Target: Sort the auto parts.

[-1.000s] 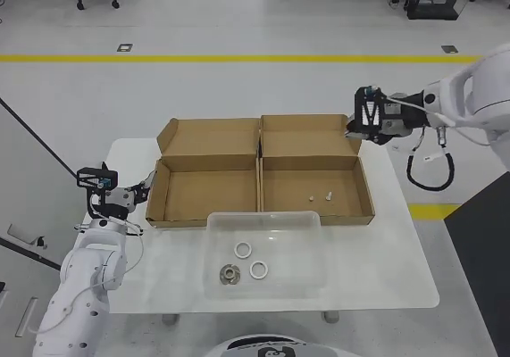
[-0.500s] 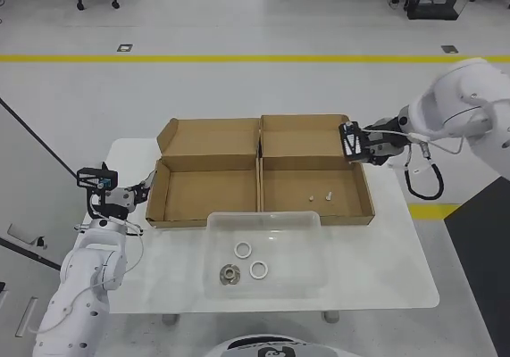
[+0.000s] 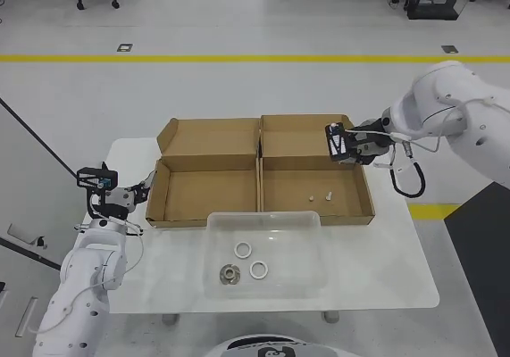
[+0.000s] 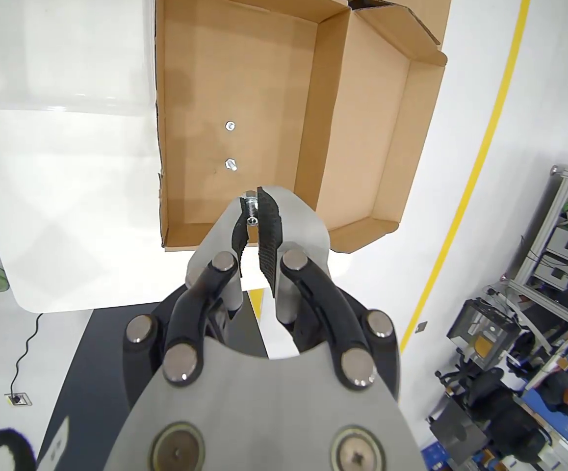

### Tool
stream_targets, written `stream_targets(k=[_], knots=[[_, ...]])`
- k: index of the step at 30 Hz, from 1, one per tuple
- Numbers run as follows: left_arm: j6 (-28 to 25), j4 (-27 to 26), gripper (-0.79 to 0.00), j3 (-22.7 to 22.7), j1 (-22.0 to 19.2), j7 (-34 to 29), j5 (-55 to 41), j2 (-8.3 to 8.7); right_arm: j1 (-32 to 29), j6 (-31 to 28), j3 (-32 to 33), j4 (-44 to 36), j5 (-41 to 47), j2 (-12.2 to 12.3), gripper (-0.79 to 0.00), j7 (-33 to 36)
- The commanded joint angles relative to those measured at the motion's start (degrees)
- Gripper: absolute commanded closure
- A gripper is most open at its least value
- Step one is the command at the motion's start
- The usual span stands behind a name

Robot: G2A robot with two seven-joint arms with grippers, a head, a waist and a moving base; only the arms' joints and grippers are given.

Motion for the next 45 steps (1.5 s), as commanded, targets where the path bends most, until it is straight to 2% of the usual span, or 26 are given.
stream_targets(k=[1,8,11,14,18,25,35,45], knots=[[0.0,0.0,-0.785,0.0,0.0,0.0,0.0,0.00,0.0,0.0,0.0,0.0,0.0,0.0,0.000,0.0],[0.0,0.0,-0.785,0.0,0.0,0.0,0.0,0.00,0.0,0.0,0.0,0.0,0.0,0.0,0.000,0.0],[0.0,0.0,-0.785,0.0,0.0,0.0,0.0,0.00,-1.7,2.7,0.0,-0.4,-2.2,-0.2,0.000,1.1],[0.0,0.0,-0.785,0.0,0.0,0.0,0.0,0.00,-3.5,5.5,0.0,0.1,-3.1,-1.5,0.000,4.9],[0.0,0.0,-0.785,0.0,0.0,0.0,0.0,0.00,-5.3,7.9,0.0,2.3,-3.8,-4.3,0.000,7.9],[0.0,0.0,-0.785,0.0,0.0,0.0,0.0,0.00,-8.9,10.7,0.0,8.3,-7.6,-11.2,0.000,10.7],[0.0,0.0,-0.785,0.0,0.0,0.0,0.0,0.00,-12.0,8.5,0.0,18.4,-11.4,-19.9,0.000,8.5],[0.0,0.0,-0.785,0.0,0.0,0.0,0.0,0.00,-13.7,7.3,0.0,28.5,-13.8,-26.5,0.000,7.3]])
